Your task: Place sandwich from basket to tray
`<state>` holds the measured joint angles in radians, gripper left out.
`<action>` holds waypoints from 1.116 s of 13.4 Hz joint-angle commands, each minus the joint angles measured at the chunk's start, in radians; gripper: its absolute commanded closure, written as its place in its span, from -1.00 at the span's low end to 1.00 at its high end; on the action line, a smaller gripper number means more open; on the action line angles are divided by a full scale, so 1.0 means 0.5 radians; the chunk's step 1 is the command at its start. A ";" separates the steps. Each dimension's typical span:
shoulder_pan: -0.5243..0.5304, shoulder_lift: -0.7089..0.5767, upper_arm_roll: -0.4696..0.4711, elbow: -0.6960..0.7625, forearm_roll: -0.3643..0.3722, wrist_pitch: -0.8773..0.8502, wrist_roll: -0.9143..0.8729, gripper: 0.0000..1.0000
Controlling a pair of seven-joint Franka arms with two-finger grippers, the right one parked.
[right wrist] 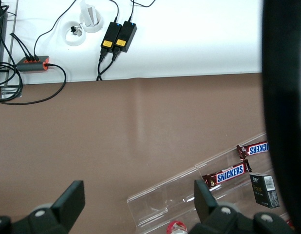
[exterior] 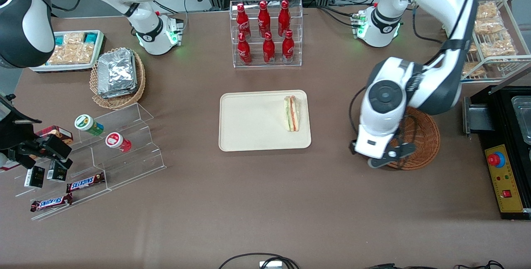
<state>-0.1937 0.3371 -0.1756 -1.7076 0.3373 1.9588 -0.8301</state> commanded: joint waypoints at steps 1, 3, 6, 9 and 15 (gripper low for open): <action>-0.012 -0.115 0.124 -0.021 0.003 -0.107 0.196 -1.00; -0.012 -0.180 0.222 -0.018 -0.057 -0.141 0.352 -1.00; -0.008 -0.278 0.326 -0.024 -0.110 -0.233 0.549 -1.00; 0.184 -0.404 0.287 -0.039 -0.253 -0.270 0.797 -1.00; 0.528 -0.705 0.189 -0.003 -0.543 -0.490 1.509 -1.00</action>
<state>0.0277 0.0342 -0.0515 -1.7054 0.1015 1.7455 -0.1572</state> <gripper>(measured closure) 0.000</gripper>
